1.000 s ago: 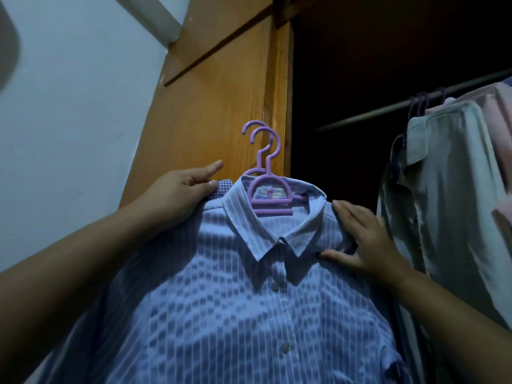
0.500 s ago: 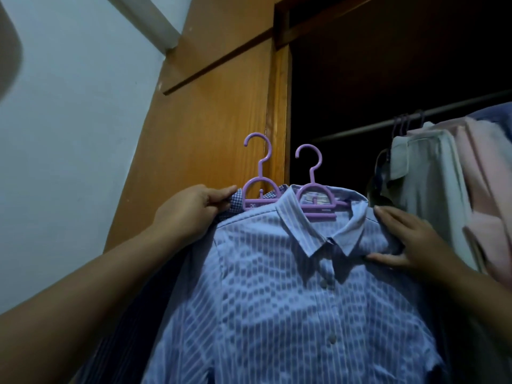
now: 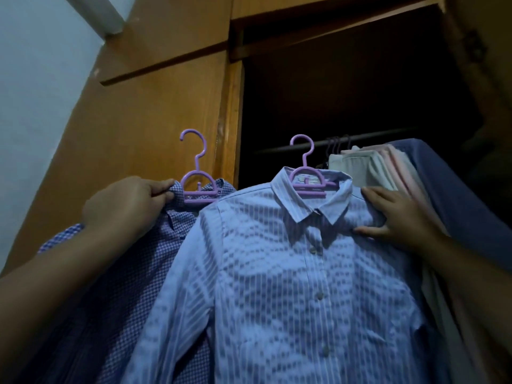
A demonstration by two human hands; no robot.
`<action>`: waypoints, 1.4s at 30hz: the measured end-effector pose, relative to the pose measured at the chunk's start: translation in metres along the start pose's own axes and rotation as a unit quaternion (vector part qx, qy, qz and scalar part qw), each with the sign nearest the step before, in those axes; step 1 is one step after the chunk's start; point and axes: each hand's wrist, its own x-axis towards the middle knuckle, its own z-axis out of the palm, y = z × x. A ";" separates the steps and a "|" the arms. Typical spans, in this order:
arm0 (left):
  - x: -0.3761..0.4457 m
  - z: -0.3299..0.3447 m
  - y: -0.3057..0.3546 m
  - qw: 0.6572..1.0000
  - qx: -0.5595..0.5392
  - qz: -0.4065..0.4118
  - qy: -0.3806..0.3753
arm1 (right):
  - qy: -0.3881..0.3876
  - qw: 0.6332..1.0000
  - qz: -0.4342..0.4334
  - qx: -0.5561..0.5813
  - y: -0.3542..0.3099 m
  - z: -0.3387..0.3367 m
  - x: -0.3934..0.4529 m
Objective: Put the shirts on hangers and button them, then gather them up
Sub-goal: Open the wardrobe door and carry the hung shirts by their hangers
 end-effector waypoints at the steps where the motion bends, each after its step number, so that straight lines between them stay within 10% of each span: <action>1: -0.001 -0.001 0.002 1.000 -0.007 -0.005 -0.004 | 0.007 1.000 -0.003 -0.009 0.004 -0.005 0.000; 19: 0.011 -0.007 0.017 0.998 -0.029 -0.061 0.018 | 0.074 0.994 0.051 -0.065 0.021 -0.024 0.015; 28: 0.005 -0.019 0.011 0.990 0.070 0.061 -0.106 | 0.012 0.989 0.137 -0.060 0.014 -0.013 0.014; 42: -0.002 -0.014 0.006 0.973 0.175 0.112 -0.096 | -0.008 0.987 0.144 -0.065 0.021 -0.004 0.018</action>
